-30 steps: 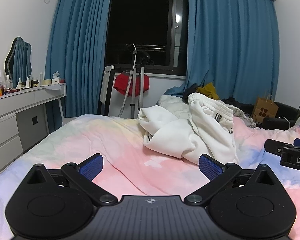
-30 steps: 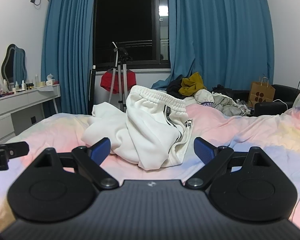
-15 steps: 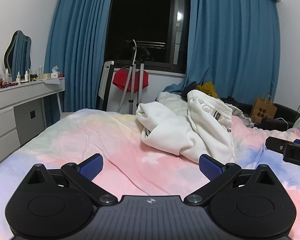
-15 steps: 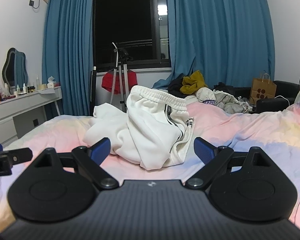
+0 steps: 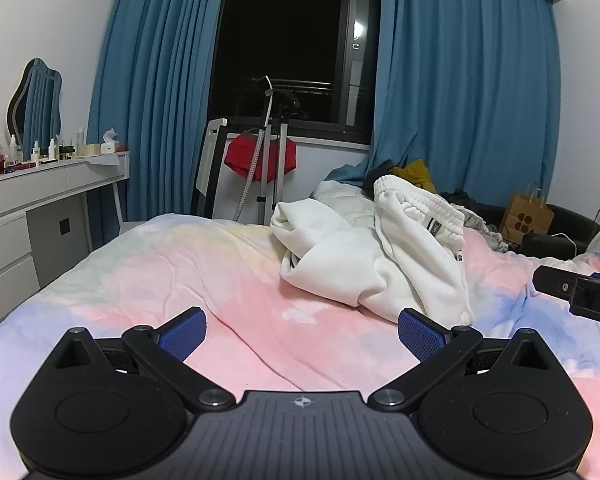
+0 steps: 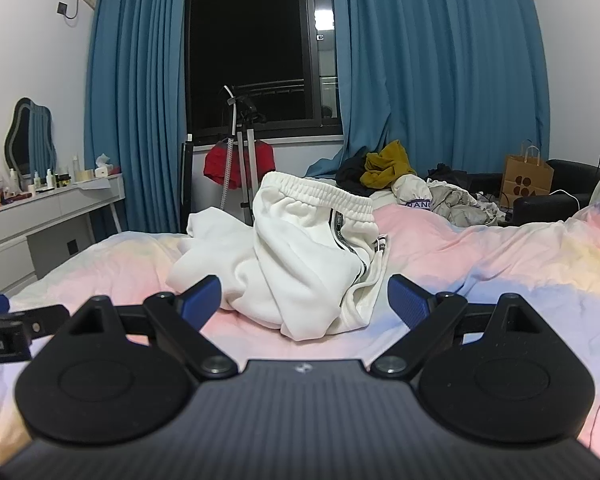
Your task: Fold clothes
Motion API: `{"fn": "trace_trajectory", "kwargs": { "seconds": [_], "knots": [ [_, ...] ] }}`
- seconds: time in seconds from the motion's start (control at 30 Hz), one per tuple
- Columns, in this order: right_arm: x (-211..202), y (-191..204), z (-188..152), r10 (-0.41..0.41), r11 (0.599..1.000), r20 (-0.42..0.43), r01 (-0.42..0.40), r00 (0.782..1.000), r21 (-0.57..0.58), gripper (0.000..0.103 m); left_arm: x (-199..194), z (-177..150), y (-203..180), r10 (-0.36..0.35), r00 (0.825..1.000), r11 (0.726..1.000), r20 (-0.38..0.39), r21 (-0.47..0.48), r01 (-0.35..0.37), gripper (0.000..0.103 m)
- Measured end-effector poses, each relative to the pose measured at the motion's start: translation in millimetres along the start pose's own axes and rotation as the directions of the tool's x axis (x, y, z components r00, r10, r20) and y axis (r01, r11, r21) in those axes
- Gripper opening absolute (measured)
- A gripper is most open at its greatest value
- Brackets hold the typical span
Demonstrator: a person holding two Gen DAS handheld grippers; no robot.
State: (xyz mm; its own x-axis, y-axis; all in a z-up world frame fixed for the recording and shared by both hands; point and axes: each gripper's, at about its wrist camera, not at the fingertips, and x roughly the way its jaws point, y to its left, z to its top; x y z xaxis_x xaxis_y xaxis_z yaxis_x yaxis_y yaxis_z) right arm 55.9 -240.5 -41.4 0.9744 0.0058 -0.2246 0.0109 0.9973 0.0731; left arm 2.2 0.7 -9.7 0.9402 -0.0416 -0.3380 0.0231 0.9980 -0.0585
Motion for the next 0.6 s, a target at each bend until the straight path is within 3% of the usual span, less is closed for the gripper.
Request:
{"fn": "trace_trajectory", "kwargs": {
  "seconds": [0.37,0.6],
  "knots": [
    [-1,-13,5,-0.088,0.995,0.026,0.086,0.996,0.05,0.092,11,-4,-4,-0.062,0.998,0.998,-0.02,-0.024,0.062,0.103],
    [7,-39,7,-0.142,0.981,0.003,0.14,0.99,0.131,0.092,71,31,-31,-0.154,0.987,0.986,-0.039,-0.067,0.152,0.103]
  ]
}}
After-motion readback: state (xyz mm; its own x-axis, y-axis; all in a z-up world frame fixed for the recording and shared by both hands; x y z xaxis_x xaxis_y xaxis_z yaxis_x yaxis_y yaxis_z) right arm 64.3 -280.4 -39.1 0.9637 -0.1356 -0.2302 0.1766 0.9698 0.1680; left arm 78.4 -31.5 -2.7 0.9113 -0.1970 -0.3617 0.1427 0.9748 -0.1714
